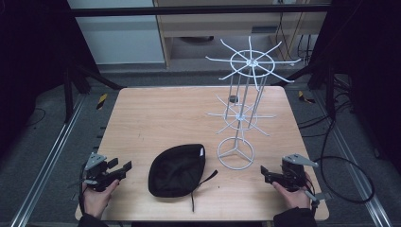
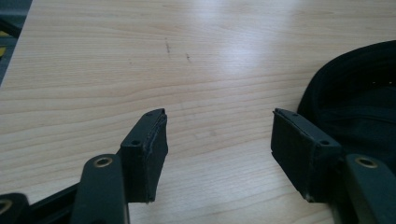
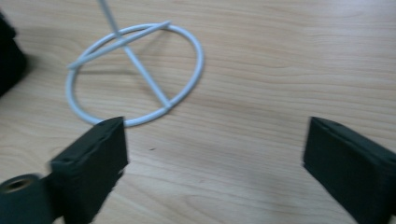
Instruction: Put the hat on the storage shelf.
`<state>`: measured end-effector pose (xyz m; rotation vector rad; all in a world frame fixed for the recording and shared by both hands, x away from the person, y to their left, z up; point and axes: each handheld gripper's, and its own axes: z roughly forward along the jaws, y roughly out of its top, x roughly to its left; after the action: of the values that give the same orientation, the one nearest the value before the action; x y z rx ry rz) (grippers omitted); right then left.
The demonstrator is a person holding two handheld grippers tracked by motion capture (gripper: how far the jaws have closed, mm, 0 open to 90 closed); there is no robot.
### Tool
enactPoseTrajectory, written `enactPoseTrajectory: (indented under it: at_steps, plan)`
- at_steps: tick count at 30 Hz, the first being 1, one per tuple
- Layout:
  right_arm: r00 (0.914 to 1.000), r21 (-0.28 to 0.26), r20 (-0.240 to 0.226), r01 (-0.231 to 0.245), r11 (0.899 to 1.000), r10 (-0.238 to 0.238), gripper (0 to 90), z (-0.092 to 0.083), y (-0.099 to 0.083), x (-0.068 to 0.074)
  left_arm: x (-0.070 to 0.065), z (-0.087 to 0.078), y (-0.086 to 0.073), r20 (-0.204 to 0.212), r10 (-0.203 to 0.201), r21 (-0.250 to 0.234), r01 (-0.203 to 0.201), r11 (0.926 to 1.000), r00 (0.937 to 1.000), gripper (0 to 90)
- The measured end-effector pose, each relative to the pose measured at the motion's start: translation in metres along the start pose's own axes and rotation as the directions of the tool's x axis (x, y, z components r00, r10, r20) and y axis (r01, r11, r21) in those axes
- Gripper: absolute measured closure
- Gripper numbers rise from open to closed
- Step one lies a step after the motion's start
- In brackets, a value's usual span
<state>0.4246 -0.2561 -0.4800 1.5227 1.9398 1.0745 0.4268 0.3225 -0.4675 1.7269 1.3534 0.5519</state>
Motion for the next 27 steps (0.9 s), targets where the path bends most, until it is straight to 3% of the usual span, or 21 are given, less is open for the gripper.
enactPoseTrajectory:
  at_steps: [2, 3, 5, 6, 7, 9, 11, 15, 18, 20, 27]
  plan:
    - [0.9997, 0.005, -0.023, -0.003, 1.0, 0.003, 3.5, 0.0, 0.001, 0.001, -0.003, -0.001, -0.001, 0.0, -0.001, -0.003, 0.001, 1.0, 1.0, 37.5]
    - [0.9991, -0.005, -0.039, 0.016, 1.0, -0.016, 9.7, -0.001, 0.001, 0.006, -0.007, -0.003, -0.001, 0.004, 0.013, -0.008, -0.013, 0.9999, 0.9999, 38.5]
    - [0.9979, -0.025, -0.022, 0.06, 0.998, -0.06, 20.6, -0.005, 0.002, 0.012, -0.012, -0.006, -0.001, 0.01, 0.028, -0.01, -0.028, 0.9996, 0.9996, 39.4]
    - [0.9979, -0.025, -0.022, 0.06, 0.998, -0.06, 20.6, -0.005, 0.002, 0.012, -0.012, -0.006, -0.001, 0.01, 0.028, -0.01, -0.028, 0.9996, 0.9996, 39.6]
    - [0.9968, -0.043, -0.053, 0.058, 0.997, -0.06, 30.6, -0.008, 0.002, 0.017, -0.017, -0.008, -0.002, 0.023, 0.039, -0.013, -0.039, 0.9992, 0.999, 40.3]
    - [0.9961, -0.045, -0.054, 0.068, 0.997, -0.07, 32.8, -0.008, 0.002, 0.019, -0.019, -0.009, -0.002, 0.029, 0.043, -0.013, -0.042, 0.999, 0.9987, 41.4]
    - [0.9929, -0.024, -0.068, 0.096, 0.995, -0.098, 40.6, -0.008, 0.003, 0.028, -0.024, -0.01, -0.002, 0.038, 0.051, -0.006, -0.051, 0.9987, 0.998, 42.8]
    - [0.9894, -0.018, -0.088, 0.115, 0.993, -0.116, 44.4, -0.008, 0.005, 0.038, -0.033, -0.009, -0.002, 0.044, 0.074, 0.01, -0.074, 0.9972, 0.9963, 44.1]
    - [0.9797, -0.039, -0.121, 0.156, 0.987, -0.16, 48.3, -0.008, 0.01, 0.053, -0.04, -0.008, -0.003, 0.047, 0.088, 0.021, -0.089, 0.9958, 0.995, 45.8]
    - [0.9788, -0.039, -0.123, 0.161, 0.986, -0.164, 48.7, -0.008, 0.012, 0.056, -0.042, -0.008, -0.003, 0.048, 0.088, 0.024, -0.089, 0.9958, 0.995, 45.9]
    - [0.9615, -0.055, -0.202, 0.179, 0.982, -0.186, 52.5, -0.003, 0.024, 0.086, -0.048, -0.006, -0.003, 0.052, 0.096, 0.047, -0.099, 0.994, 0.994, 47.5]
